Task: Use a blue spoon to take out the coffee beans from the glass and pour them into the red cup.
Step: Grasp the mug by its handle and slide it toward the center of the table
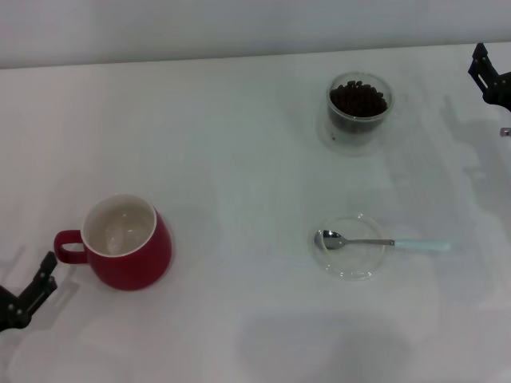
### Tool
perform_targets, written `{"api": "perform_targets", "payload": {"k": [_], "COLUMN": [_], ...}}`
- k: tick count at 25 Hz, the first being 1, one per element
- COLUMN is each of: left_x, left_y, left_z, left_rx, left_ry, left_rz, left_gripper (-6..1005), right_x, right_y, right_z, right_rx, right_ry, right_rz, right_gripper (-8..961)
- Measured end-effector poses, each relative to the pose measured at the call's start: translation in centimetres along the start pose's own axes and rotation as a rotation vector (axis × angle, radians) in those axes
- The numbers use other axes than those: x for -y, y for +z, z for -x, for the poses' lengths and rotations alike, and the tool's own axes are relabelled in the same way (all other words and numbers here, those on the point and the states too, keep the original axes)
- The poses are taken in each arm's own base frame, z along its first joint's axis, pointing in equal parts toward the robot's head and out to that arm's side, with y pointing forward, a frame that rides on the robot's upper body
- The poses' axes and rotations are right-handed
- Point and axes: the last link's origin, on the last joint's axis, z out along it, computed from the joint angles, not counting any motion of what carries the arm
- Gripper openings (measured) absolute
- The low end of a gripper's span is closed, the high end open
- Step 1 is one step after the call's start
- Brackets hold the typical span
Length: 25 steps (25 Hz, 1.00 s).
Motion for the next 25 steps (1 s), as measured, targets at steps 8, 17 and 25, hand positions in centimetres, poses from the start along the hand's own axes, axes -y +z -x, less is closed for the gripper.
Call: {"api": "perform_targets", "payload": {"k": [8,17,25], "left_x": [0.1,0.1,0.1], "left_y": [0.8,1.3,2.2], "left_z": [0.3,0.4,0.6], "left_rx": [0.034,0.048,0.071], "left_ry": [0.009,0.017,0.023], "left_rz": [0.011,0.021,0.032], "left_gripper": [875,875,875], "right_x": [-0.1,-0.2,-0.2], "right_y": [0.0,0.0,0.0], "right_z": [0.0,0.0,0.1], "right_rx": [0.001,0.002,0.003], "right_ry": [0.005,0.008,0.011], "right_rz": [0.001,0.002,0.003], "right_gripper": [819,816,813]}}
